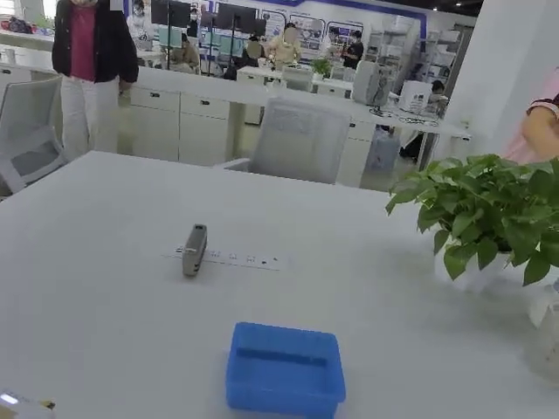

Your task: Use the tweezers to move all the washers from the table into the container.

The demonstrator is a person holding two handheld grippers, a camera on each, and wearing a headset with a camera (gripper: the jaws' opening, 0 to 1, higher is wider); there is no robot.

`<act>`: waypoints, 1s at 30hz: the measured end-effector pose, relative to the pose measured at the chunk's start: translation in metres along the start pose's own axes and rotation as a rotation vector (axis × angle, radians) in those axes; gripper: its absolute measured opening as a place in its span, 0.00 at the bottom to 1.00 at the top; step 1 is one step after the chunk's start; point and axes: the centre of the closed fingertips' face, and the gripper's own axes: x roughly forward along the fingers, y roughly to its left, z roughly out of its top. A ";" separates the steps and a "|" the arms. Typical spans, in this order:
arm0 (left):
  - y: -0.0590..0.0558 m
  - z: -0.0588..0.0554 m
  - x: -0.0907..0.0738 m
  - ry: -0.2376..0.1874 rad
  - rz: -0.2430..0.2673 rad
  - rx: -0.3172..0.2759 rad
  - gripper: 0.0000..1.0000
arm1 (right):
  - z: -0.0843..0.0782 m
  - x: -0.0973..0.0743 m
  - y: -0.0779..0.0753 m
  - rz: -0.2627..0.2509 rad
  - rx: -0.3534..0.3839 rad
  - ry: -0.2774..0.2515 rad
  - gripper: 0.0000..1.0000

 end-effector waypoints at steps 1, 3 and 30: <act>0.000 0.000 0.000 0.000 0.001 0.000 0.99 | 0.000 0.000 0.000 -0.001 0.001 0.000 0.96; 0.001 -0.001 0.000 0.003 0.003 0.000 0.99 | 0.000 0.000 0.000 -0.001 0.002 0.000 0.96; 0.001 -0.007 0.002 0.023 0.001 0.008 0.97 | -0.002 0.000 -0.001 -0.004 0.001 0.010 0.95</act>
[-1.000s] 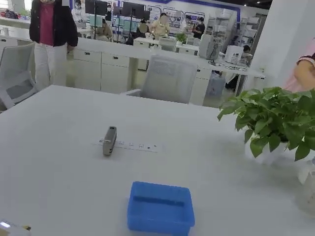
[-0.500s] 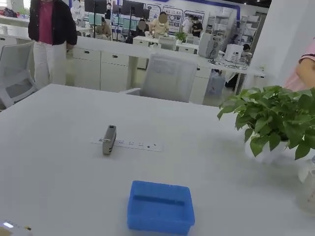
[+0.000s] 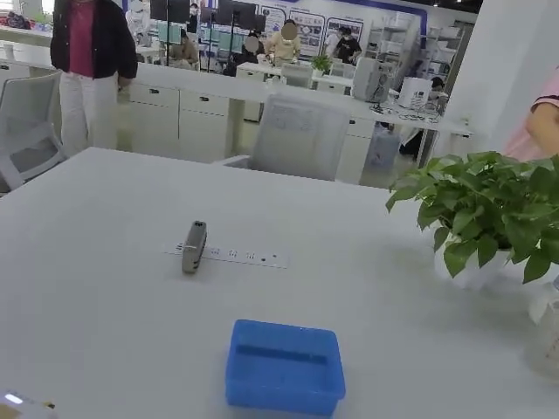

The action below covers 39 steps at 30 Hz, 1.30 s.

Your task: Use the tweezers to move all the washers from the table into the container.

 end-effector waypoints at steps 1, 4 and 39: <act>0.000 0.000 0.000 0.000 0.000 -0.001 0.97 | 0.000 0.000 0.000 0.000 -0.001 0.001 0.95; 0.000 0.000 0.000 0.001 0.001 -0.001 0.97 | 0.000 0.001 0.000 0.002 -0.003 0.002 0.95; -0.013 0.003 0.002 -0.016 -0.065 0.003 0.95 | 0.002 0.004 0.003 0.031 -0.043 0.000 0.93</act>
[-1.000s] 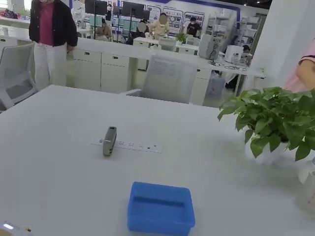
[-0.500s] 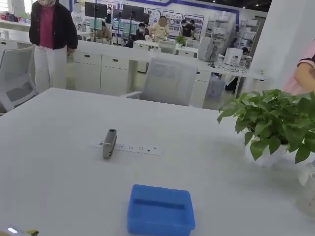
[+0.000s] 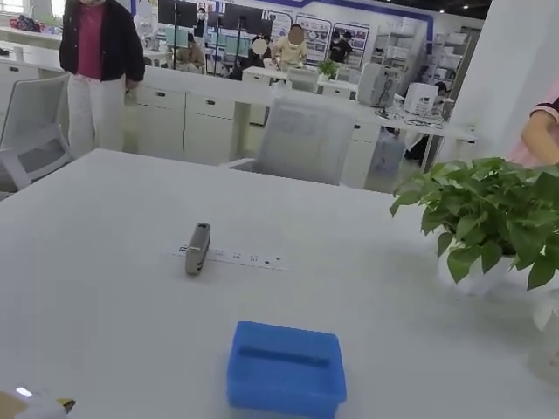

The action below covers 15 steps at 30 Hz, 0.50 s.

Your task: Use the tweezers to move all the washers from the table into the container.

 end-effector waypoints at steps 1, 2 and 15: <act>0.000 -0.001 0.000 0.003 0.000 0.005 0.95 | -0.001 0.001 0.000 0.001 -0.001 0.005 0.93; -0.001 -0.001 0.000 0.007 -0.003 0.009 0.95 | -0.003 0.001 0.000 0.004 -0.002 0.012 0.93; -0.023 -0.010 0.028 0.092 -0.225 0.174 0.53 | -0.009 0.009 0.011 0.041 0.001 0.043 0.89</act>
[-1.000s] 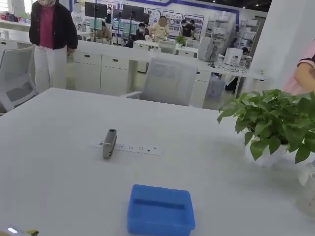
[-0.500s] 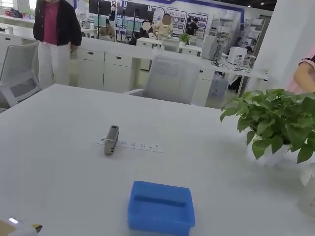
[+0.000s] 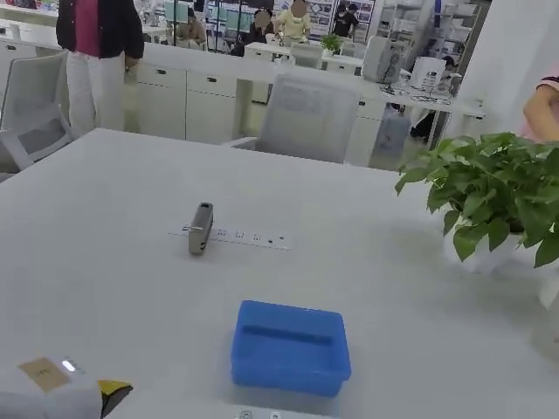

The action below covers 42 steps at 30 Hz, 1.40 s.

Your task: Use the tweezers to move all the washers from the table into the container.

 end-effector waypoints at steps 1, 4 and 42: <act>-0.001 0.001 0.003 0.005 -0.016 0.016 0.47 | -0.001 0.001 0.001 0.002 0.000 0.004 0.89; -0.004 0.003 0.017 0.012 -0.066 0.075 0.35 | -0.004 0.003 0.000 0.006 -0.004 0.022 0.88; -0.023 -0.075 0.138 0.300 -0.356 0.415 0.06 | -0.015 0.015 0.001 0.035 -0.001 0.109 0.88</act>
